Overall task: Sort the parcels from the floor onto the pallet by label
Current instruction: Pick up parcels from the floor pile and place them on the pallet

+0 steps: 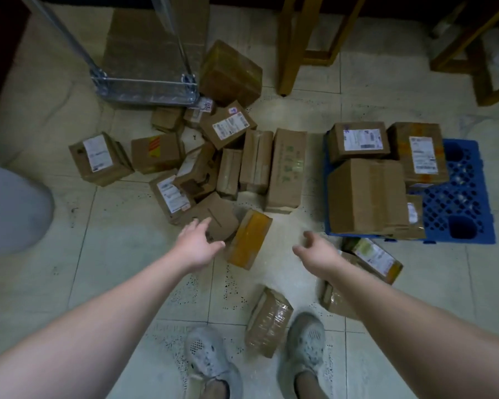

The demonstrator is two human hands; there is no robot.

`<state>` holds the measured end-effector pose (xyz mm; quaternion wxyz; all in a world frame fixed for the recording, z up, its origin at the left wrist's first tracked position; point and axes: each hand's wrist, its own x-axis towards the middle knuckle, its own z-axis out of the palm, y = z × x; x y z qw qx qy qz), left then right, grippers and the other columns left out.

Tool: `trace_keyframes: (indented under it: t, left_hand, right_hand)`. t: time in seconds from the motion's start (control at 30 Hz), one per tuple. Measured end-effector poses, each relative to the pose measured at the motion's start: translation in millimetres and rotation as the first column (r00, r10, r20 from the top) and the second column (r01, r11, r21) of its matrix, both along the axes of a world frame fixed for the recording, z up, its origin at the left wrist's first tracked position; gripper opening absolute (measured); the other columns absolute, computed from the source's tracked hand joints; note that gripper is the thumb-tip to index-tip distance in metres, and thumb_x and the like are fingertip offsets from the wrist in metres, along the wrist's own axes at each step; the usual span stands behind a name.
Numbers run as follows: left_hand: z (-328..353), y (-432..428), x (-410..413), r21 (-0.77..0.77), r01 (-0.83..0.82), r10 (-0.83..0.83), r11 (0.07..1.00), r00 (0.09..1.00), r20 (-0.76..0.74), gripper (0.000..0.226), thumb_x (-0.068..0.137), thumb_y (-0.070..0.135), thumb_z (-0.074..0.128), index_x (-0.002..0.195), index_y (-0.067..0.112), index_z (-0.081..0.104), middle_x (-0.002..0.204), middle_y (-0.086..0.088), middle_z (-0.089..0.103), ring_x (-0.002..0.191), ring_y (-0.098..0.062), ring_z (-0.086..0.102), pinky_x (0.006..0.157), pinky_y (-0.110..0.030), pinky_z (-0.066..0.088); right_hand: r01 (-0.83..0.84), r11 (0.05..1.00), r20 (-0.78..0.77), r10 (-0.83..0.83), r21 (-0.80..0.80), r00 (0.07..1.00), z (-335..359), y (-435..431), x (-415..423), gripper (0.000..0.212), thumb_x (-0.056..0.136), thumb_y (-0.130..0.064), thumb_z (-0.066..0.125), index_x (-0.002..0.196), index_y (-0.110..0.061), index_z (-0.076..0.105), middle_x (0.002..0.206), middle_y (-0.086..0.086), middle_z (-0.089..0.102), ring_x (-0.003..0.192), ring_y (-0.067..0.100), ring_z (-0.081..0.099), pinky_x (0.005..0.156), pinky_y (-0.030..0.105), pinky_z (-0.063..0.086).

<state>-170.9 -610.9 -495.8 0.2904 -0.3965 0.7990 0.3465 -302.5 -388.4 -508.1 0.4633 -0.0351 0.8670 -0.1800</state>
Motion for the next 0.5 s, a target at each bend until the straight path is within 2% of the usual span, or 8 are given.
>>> trace_keyframes:
  t: [0.07, 0.1, 0.2, 0.27, 0.33, 0.4, 0.43, 0.5]
  left_hand:
    - [-6, 3, -26, 0.015, -0.002, 0.002, 1.000, 1.000, -0.018, 0.076, 0.089, 0.044, 0.058, 0.150, 0.024, 0.018, 0.158, -0.007, 0.015, 0.144, -0.027, 0.014, 0.116, -0.041, 0.018]
    - [-9, 7, -40, 0.019, -0.013, 0.013, 1.000, 1.000, -0.027, 0.076, 0.088, 0.044, 0.058, 0.150, 0.024, 0.019, 0.157, -0.007, 0.017, 0.144, -0.027, 0.017, 0.116, -0.041, 0.020]
    - [-20, 19, -79, 0.038, -0.059, 0.062, 0.998, 0.996, -0.061, 0.076, 0.086, 0.044, 0.061, 0.149, 0.024, 0.023, 0.155, -0.006, 0.024, 0.141, -0.026, 0.025, 0.113, -0.039, 0.025]
    - [-34, 28, -103, 0.053, -0.076, 0.080, 0.996, 0.992, -0.094, 0.075, 0.086, 0.043, 0.061, 0.149, 0.025, 0.025, 0.154, -0.005, 0.028, 0.138, -0.026, 0.031, 0.108, -0.035, 0.030]
    - [-56, 33, -128, 0.058, -0.081, 0.088, 0.995, 0.988, -0.123, 0.074, 0.086, 0.042, 0.061, 0.148, 0.024, 0.025, 0.151, -0.005, 0.033, 0.128, -0.023, 0.043, 0.096, -0.027, 0.038]
    - [-85, 36, -152, 0.094, -0.125, 0.136, 0.988, 0.983, -0.122, 0.073, 0.087, 0.043, 0.060, 0.149, 0.025, 0.024, 0.148, -0.004, 0.037, 0.111, -0.016, 0.054, 0.076, -0.015, 0.040]
    - [-102, 36, -163, 0.131, -0.163, 0.178, 0.978, 0.978, -0.113, 0.073, 0.089, 0.042, 0.058, 0.149, 0.025, 0.022, 0.148, -0.004, 0.037, 0.114, -0.018, 0.054, 0.072, -0.014, 0.039]
    - [-139, 37, -182, 0.176, -0.204, 0.222, 0.963, 0.971, -0.091, 0.072, 0.091, 0.041, 0.056, 0.150, 0.024, 0.018, 0.149, -0.005, 0.036, 0.126, -0.022, 0.045, 0.077, -0.018, 0.036]
  right_hand:
    - [0.042, 0.999, 0.015, -0.041, -0.018, 0.999, 0, -1, -19, 0.064, 0.095, -0.035, 0.053, 0.149, -0.016, 0.025, 0.143, 0.013, 0.045, 0.106, 0.030, 0.060, 0.090, 0.045, 0.051]
    - [0.058, 0.998, 0.018, -0.057, -0.027, 0.998, -1, 0, -30, 0.064, 0.095, -0.035, 0.052, 0.149, -0.017, 0.024, 0.142, 0.013, 0.045, 0.104, 0.031, 0.061, 0.088, 0.047, 0.052]
    - [0.053, 0.998, 0.004, -0.053, -0.026, 0.999, -12, 2, -62, 0.061, 0.096, -0.036, 0.050, 0.149, -0.018, 0.025, 0.129, 0.010, 0.051, 0.102, 0.031, 0.062, 0.085, 0.041, 0.052]
    - [0.022, 0.998, 0.011, -0.022, -0.053, 1.000, -29, 1, -84, 0.063, 0.097, -0.036, 0.049, 0.150, -0.015, 0.023, 0.140, 0.013, 0.046, 0.116, 0.031, 0.055, 0.089, 0.036, 0.047]
    - [0.035, 0.996, 0.026, -0.033, -0.087, 0.999, -52, -2, -104, 0.065, 0.096, -0.037, 0.049, 0.150, -0.014, 0.022, 0.145, 0.012, 0.041, 0.119, 0.030, 0.053, 0.088, 0.033, 0.046]
    - [0.054, 0.992, 0.029, -0.050, -0.118, 0.998, -83, -10, -121, 0.064, 0.096, -0.036, 0.049, 0.149, -0.012, 0.023, 0.141, 0.011, 0.045, 0.116, 0.029, 0.054, 0.088, 0.033, 0.048]
    - [0.056, 0.990, 0.023, -0.054, -0.129, 0.998, -100, -15, -127, 0.062, 0.096, -0.035, 0.049, 0.148, -0.011, 0.025, 0.139, 0.012, 0.047, 0.115, 0.028, 0.054, 0.086, 0.032, 0.047]
    - [0.080, 0.988, 0.002, -0.081, -0.132, 0.997, -134, -24, -137, 0.055, 0.096, -0.031, 0.050, 0.143, -0.011, 0.030, 0.138, 0.012, 0.046, 0.109, 0.028, 0.052, 0.077, 0.028, 0.044]
